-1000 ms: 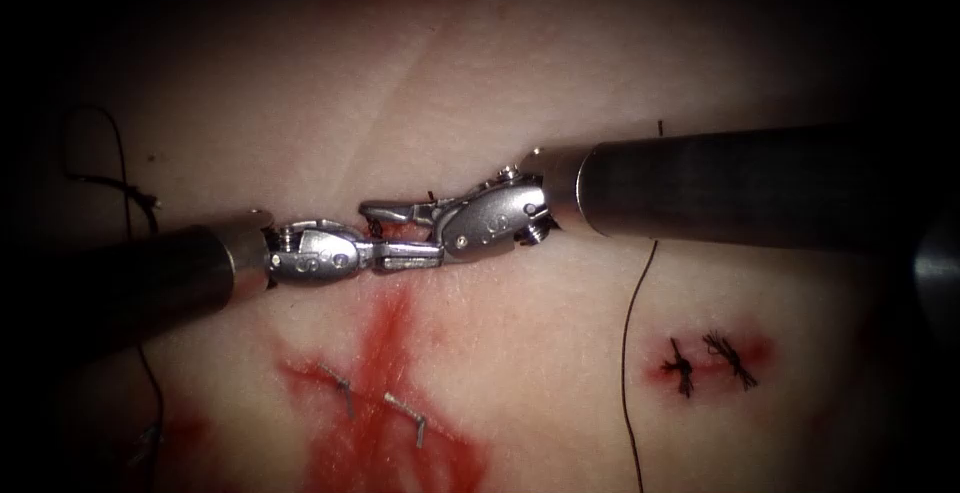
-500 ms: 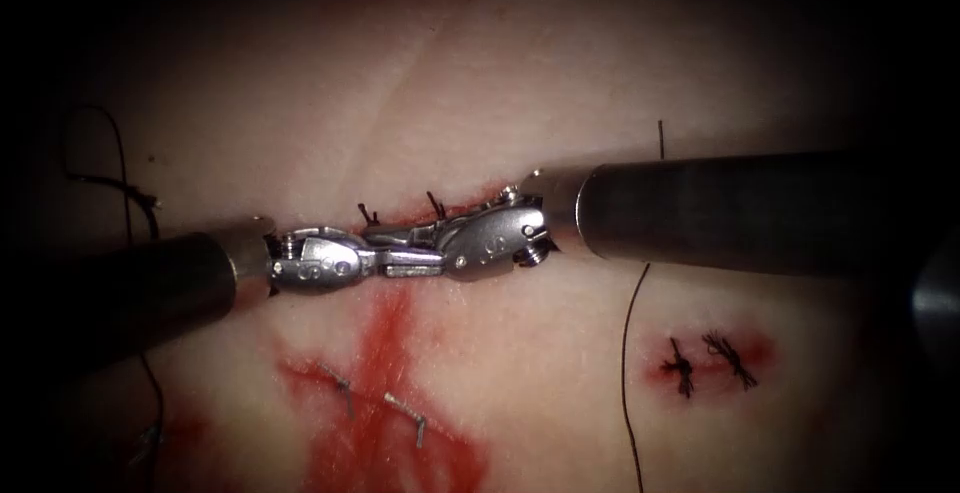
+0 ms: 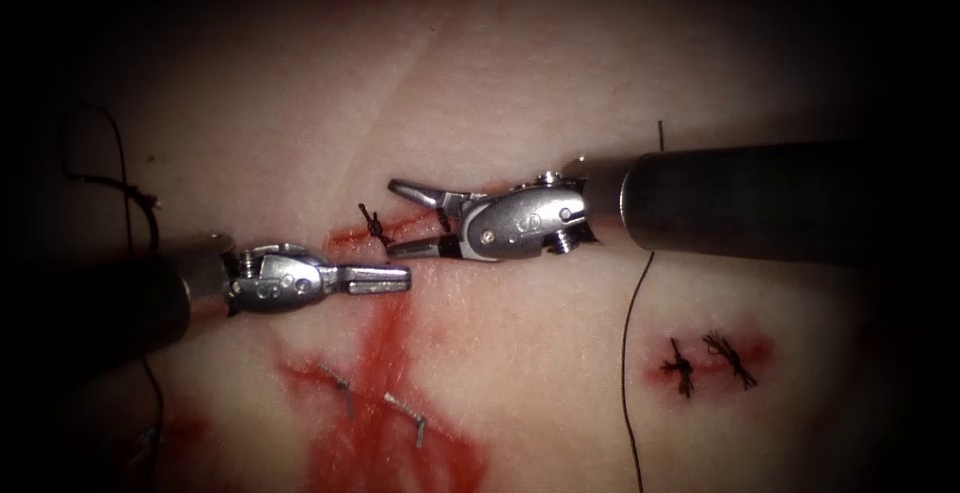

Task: Wound Closure

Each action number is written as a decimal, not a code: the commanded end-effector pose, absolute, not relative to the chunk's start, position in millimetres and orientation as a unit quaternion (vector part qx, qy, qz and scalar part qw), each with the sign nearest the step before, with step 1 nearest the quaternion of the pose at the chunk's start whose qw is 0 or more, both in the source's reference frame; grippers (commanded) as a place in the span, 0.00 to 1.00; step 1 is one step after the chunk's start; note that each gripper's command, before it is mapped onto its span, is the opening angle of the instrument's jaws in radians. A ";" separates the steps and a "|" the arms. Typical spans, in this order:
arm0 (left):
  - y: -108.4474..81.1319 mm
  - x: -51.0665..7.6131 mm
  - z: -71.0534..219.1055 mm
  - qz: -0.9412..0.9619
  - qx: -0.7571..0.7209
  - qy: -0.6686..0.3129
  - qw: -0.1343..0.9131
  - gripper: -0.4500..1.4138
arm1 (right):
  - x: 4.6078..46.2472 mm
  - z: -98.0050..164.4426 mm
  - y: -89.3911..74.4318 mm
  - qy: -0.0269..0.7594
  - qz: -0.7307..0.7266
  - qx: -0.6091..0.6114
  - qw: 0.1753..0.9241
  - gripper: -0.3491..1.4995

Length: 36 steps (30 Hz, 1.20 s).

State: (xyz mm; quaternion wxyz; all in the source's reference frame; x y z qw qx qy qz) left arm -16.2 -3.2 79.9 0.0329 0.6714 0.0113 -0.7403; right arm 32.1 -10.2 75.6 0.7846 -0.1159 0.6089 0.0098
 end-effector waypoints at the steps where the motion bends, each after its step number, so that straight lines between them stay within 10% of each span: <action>1: -2.8 -16.2 80.4 -0.744 0.668 0.011 0.031 0.00 | 31.2 75.3 -9.2 0.611 0.006 -0.120 0.783 0.99; 7: 5.5 -13.1 77.6 -0.779 0.624 -0.059 0.011 0.00 | 25.3 72.2 -5.6 0.610 0.021 -0.136 0.780 0.99; 28: 10.7 -12.8 88.9 -0.928 0.353 -0.042 -0.110 0.05 | 26.3 72.7 -6.2 0.606 0.030 -0.138 0.783 0.98; 36: 7.0 -11.6 91.2 -0.936 0.275 0.031 -0.217 0.42 | 26.8 72.6 -6.9 0.605 0.035 -0.137 0.783 0.97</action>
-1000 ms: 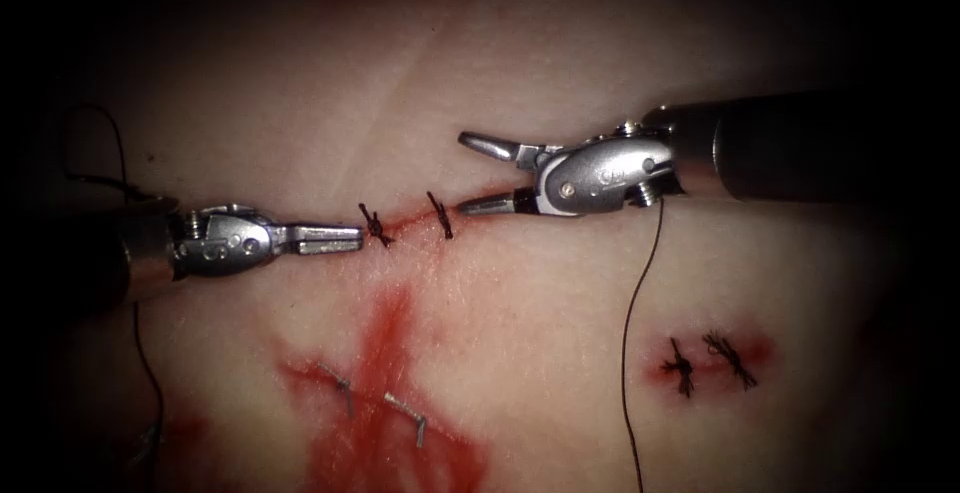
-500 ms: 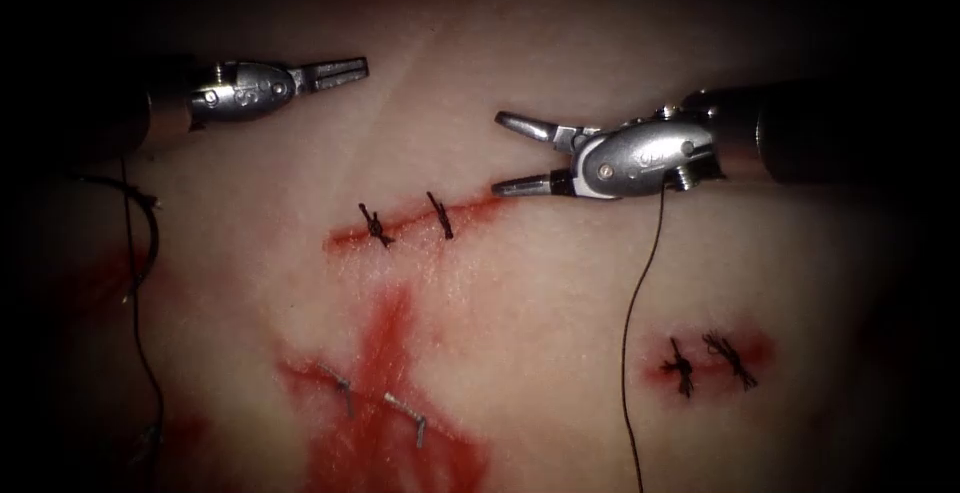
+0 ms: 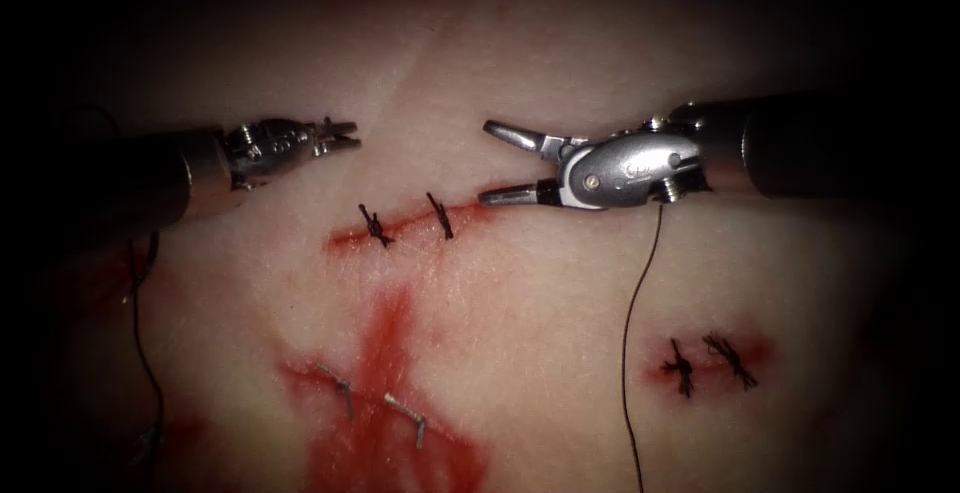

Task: Wound Closure

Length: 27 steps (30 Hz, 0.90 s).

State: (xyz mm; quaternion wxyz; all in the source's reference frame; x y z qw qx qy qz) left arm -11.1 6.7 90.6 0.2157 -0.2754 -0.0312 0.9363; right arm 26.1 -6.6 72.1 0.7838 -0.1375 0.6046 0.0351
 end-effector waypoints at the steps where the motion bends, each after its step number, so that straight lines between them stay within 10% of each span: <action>1: 6.8 -11.5 91.4 0.940 -0.265 -0.035 0.213 0.49 | 26.9 72.6 -7.0 0.605 0.035 -0.137 0.783 0.97; 7: 5.5 -10.1 91.9 0.951 -0.211 -0.049 0.219 0.72 | 27.0 72.4 -7.3 0.606 0.038 -0.135 0.783 0.97; 27: 1.9 -4.2 88.4 0.947 -0.179 -0.058 0.259 0.74 | 26.9 72.1 -7.5 0.607 0.050 -0.124 0.783 0.96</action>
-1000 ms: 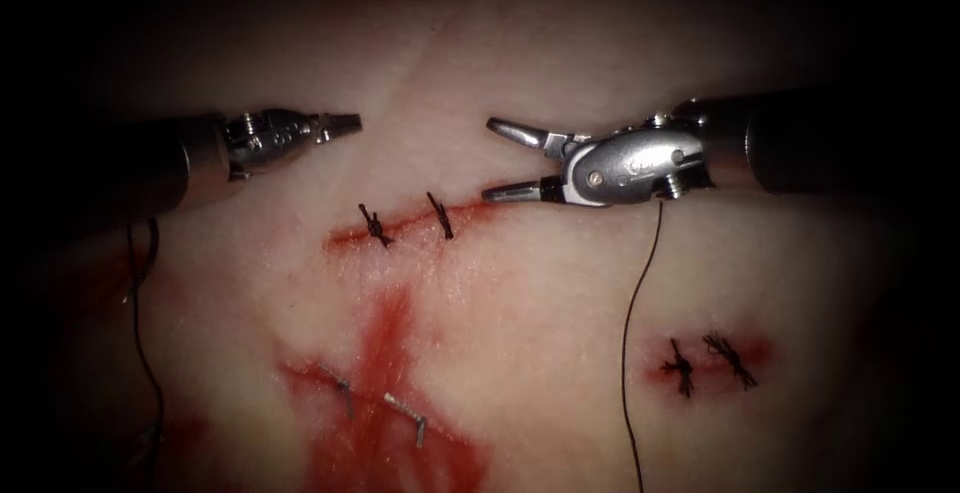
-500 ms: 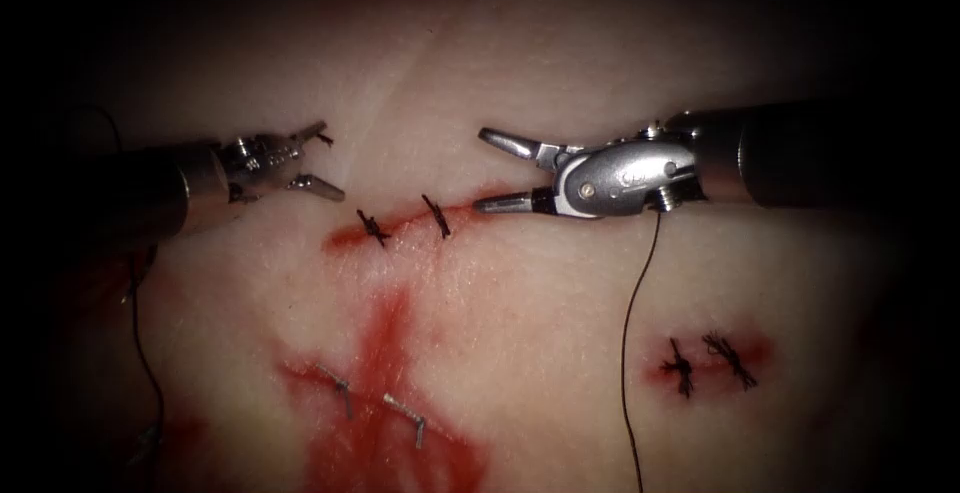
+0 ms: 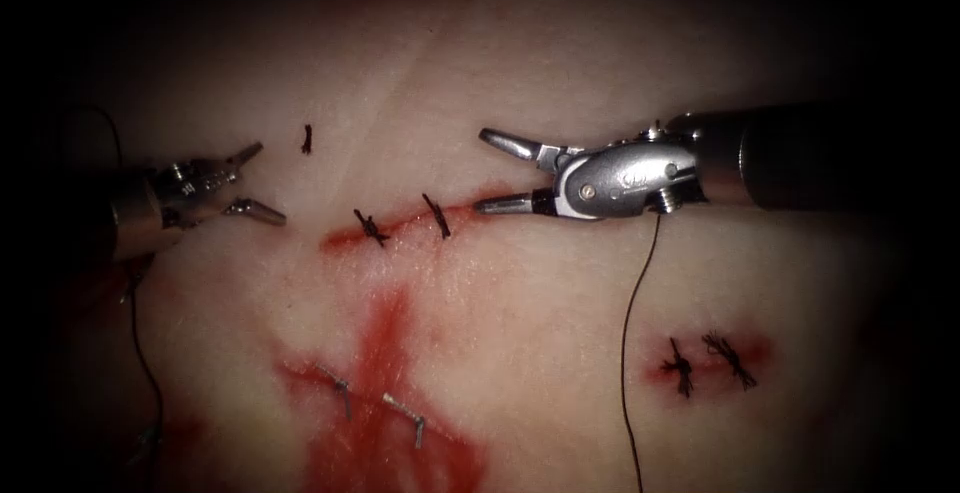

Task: Wound Closure

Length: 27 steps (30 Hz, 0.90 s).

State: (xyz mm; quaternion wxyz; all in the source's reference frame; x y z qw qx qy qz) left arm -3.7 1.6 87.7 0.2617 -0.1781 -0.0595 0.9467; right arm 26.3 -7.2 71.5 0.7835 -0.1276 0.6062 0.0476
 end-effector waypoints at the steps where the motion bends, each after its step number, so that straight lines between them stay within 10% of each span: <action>1: 2.0 -4.4 88.0 0.949 -0.180 -0.059 0.253 0.73 | 26.9 72.1 -7.5 0.608 0.052 -0.122 0.783 0.96; 7: 2.6 -6.4 85.0 0.938 -0.256 -0.022 0.232 0.42 | 26.9 72.0 -7.2 0.619 0.066 -0.075 0.779 0.94; 12: 2.2 -9.1 80.6 0.890 -0.406 -0.037 0.202 0.38 | 26.1 72.0 -7.1 0.597 0.057 -0.042 0.799 0.92; 27: -0.6 -11.0 70.5 0.827 -0.541 -0.103 0.114 0.53 | 22.4 71.4 -7.9 0.556 0.078 0.066 0.825 0.90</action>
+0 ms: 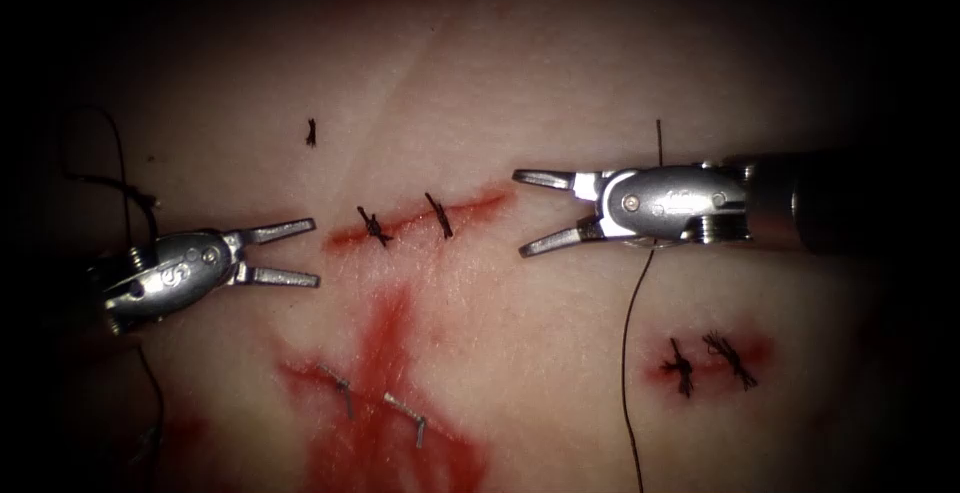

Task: Wound Closure

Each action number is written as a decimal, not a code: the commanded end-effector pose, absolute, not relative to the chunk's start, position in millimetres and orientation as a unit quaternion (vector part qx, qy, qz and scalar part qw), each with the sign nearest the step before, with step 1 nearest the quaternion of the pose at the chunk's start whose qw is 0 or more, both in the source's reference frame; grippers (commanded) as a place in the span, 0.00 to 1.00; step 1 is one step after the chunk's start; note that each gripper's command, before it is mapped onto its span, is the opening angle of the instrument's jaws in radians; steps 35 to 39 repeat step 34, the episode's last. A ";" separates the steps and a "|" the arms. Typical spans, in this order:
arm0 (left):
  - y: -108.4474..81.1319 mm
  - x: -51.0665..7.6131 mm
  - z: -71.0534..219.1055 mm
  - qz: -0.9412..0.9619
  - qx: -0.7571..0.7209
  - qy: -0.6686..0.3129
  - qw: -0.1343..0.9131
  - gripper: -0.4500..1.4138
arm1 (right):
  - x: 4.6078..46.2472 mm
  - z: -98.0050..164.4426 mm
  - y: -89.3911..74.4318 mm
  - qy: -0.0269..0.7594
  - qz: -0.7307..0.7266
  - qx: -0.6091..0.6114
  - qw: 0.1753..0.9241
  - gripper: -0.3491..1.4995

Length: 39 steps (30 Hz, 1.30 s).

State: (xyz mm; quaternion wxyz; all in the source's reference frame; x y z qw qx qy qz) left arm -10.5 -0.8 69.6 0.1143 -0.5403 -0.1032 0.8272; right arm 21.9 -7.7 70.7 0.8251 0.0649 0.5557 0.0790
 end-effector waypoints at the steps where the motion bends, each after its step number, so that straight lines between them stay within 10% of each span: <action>1: -0.9 -10.5 71.0 0.827 -0.543 -0.102 0.108 0.55 | 22.3 71.4 -7.8 0.559 0.074 0.070 0.823 0.90; 39: -1.0 -10.6 71.4 0.829 -0.539 -0.097 0.114 0.56 | 21.5 70.9 -9.7 0.560 0.070 0.098 0.820 0.90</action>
